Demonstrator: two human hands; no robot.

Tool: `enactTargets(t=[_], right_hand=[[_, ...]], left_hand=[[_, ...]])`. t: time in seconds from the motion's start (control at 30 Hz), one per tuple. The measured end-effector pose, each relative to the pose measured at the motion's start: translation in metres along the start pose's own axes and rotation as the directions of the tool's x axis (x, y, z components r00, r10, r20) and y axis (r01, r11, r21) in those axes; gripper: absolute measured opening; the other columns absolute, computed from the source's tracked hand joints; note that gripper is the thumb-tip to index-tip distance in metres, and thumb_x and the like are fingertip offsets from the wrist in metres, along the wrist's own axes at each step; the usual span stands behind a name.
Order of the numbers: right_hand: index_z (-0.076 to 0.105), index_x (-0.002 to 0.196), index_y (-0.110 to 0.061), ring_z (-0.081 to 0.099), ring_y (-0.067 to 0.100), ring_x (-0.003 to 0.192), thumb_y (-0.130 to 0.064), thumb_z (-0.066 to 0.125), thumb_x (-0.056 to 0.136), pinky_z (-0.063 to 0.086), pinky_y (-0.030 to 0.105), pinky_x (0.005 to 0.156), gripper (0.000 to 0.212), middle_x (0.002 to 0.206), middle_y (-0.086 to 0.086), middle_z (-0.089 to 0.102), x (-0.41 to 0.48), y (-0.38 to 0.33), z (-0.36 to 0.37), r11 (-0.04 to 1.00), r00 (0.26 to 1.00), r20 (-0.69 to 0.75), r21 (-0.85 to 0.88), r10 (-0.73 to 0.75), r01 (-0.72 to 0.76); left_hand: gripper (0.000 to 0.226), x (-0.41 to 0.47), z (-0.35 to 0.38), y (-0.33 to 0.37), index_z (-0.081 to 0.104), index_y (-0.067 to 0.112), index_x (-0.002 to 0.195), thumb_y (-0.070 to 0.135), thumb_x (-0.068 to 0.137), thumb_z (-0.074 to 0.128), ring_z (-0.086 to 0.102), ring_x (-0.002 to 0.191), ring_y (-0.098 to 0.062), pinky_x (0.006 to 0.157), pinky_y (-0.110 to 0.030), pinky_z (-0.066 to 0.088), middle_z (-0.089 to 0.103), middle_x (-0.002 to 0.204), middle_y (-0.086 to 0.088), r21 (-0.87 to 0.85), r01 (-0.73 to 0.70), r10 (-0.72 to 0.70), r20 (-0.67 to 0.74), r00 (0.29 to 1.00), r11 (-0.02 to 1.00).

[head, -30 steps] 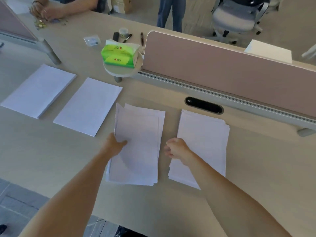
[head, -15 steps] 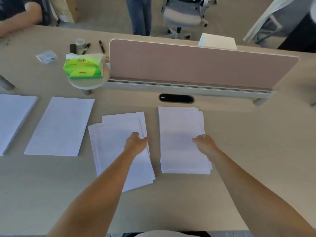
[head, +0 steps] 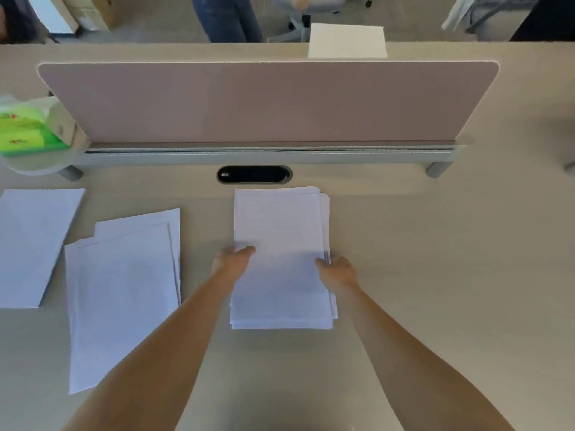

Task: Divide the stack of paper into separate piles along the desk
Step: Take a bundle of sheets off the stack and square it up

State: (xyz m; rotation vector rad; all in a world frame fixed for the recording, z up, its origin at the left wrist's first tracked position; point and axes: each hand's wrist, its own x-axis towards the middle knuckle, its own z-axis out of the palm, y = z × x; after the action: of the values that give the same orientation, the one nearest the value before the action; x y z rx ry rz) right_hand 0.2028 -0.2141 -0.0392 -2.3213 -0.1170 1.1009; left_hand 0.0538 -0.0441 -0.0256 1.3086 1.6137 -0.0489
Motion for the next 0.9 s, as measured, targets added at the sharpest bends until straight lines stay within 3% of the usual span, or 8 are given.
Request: enactTargets(t=[0.13,0.2,0.3,0.43,0.53,0.63,0.73,0.9], right_hand=[[0.049,0.132,0.002,0.059,0.033,0.11,-0.044,0.053,0.094,0.048,0.03,0.082,0.06,0.128,0.017,0.055,0.021,0.032,-0.067,0.997,0.994,-0.112,-0.078,0.014,-0.023],[0.049,0.135,0.001,0.056,0.035,0.117,-0.045,0.053,0.093,0.048,0.036,0.092,0.062,0.132,0.02,0.053,0.032,0.048,-0.1,0.996,0.985,-0.17,-0.074,0.041,-0.054],[0.05,0.132,0.002,0.056,0.038,0.116,-0.044,0.052,0.093,0.049,0.04,0.093,0.06,0.13,0.022,0.053,0.046,0.067,-0.139,0.992,0.97,-0.23,-0.072,0.083,-0.102],[0.047,0.136,0.002,0.054,0.039,0.119,-0.044,0.052,0.094,0.047,0.039,0.094,0.062,0.135,0.022,0.05,0.052,0.079,-0.159,0.988,0.965,-0.236,-0.078,0.113,-0.135],[0.045,0.137,0.002,0.05,0.04,0.122,-0.045,0.052,0.094,0.045,0.042,0.1,0.064,0.137,0.022,0.047,0.054,0.08,-0.157,0.986,0.965,-0.233,-0.085,0.122,-0.145],[0.039,0.14,0.001,0.039,0.039,0.13,-0.045,0.051,0.094,0.036,0.045,0.107,0.065,0.141,0.02,0.038,0.044,0.072,-0.149,0.969,0.943,-0.304,-0.161,0.132,-0.187],[0.038,0.138,-0.001,0.031,0.04,0.133,-0.041,0.051,0.094,0.028,0.046,0.11,0.061,0.142,0.019,0.036,0.027,0.05,-0.132,0.939,0.915,-0.402,-0.321,-0.016,-0.124],[0.043,0.14,-0.01,0.034,0.036,0.132,-0.04,0.048,0.095,0.027,0.046,0.11,0.054,0.139,0.014,0.043,0.004,-0.002,-0.073,0.891,0.921,-0.286,-0.438,-0.265,0.121]], left_hand=[[0.084,-0.016,0.069,0.02,0.062,0.008,0.123,0.055,0.055,0.075,0.067,0.103,-0.031,0.092,-0.045,0.055,0.068,0.116,-0.011,-0.102,0.035,-0.016,0.186,0.982,0.994],[0.081,-0.012,0.109,0.021,0.063,0.013,0.113,0.057,0.045,0.07,0.069,0.096,-0.029,0.089,-0.049,0.057,0.07,0.111,-0.01,-0.101,0.033,-0.005,0.26,0.965,0.994],[0.049,-0.048,0.143,0.045,0.062,0.016,0.093,0.05,0.058,0.07,0.069,0.095,-0.028,0.091,-0.048,0.056,0.07,0.103,-0.01,-0.106,0.003,0.03,0.309,0.951,0.994],[0.033,-0.061,0.163,0.06,0.059,0.011,0.095,0.038,0.081,0.072,0.066,0.093,-0.029,0.091,-0.045,0.056,0.062,0.089,-0.008,-0.073,-0.002,0.024,0.297,0.955,0.997],[0.031,-0.05,0.163,0.061,0.063,0.006,0.097,0.033,0.084,0.071,0.068,0.084,-0.027,0.075,-0.035,0.058,0.068,0.096,-0.013,-0.11,0.037,-0.001,0.306,0.952,0.993],[0.025,-0.044,0.154,0.058,0.064,0.01,0.082,0.034,0.085,0.069,0.064,0.073,-0.023,0.067,-0.028,0.054,0.066,0.084,-0.009,-0.096,0.018,0.013,0.313,0.95,0.995],[0.026,-0.04,0.133,0.049,0.062,0.015,0.077,0.04,0.08,0.07,0.058,0.068,-0.023,0.077,-0.034,0.055,0.061,0.074,-0.006,-0.066,-0.038,0.055,0.281,0.958,0.997],[0.018,-0.021,0.069,0.027,0.062,0.018,0.076,0.026,0.092,0.064,0.054,0.065,-0.019,0.067,-0.029,0.044,0.057,0.068,-0.004,-0.067,-0.135,0.146,0.215,0.966,0.989]])
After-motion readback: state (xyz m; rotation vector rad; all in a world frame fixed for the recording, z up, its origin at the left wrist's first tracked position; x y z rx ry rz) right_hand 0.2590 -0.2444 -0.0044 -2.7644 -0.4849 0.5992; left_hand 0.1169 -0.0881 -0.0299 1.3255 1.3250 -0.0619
